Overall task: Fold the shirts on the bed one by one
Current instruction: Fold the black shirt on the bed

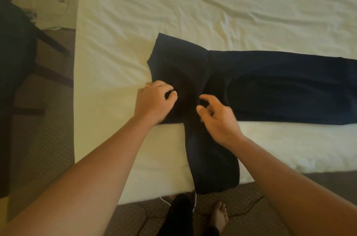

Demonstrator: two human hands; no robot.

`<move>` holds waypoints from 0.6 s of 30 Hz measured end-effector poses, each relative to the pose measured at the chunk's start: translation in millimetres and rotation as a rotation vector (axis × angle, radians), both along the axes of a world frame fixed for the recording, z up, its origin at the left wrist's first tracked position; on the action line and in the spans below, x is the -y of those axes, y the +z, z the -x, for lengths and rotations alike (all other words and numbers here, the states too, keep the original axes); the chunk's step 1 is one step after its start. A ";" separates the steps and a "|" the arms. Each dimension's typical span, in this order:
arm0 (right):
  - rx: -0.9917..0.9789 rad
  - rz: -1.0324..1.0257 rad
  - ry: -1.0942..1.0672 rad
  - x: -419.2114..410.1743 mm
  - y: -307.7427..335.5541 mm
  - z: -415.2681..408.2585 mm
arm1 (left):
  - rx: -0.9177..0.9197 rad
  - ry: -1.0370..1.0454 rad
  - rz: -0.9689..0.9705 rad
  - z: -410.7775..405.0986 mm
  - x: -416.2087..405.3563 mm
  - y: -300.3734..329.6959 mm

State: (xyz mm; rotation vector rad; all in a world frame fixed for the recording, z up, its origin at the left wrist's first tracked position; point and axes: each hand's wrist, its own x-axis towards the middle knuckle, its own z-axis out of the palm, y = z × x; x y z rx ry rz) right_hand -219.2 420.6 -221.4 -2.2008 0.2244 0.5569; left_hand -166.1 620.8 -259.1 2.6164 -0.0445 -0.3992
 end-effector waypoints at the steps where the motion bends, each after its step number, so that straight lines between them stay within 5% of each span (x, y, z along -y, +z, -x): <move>1: 0.097 0.059 -0.046 3.2 -0.5 -10.0 | 0.069 0.051 0.004 -8.5 1.4 1.4; 7: 0.293 0.307 -0.019 29.9 -11.0 -97.4 | 0.193 -0.014 -0.100 -89.3 -0.7 10.7; 15: 0.003 0.488 0.197 53.9 -27.5 -174.4 | -0.034 -0.262 -0.324 -169.6 -11.4 -0.8; 18: 0.065 0.483 0.062 57.9 -32.4 -186.5 | 0.005 -0.161 -0.327 -180.8 -17.7 -8.5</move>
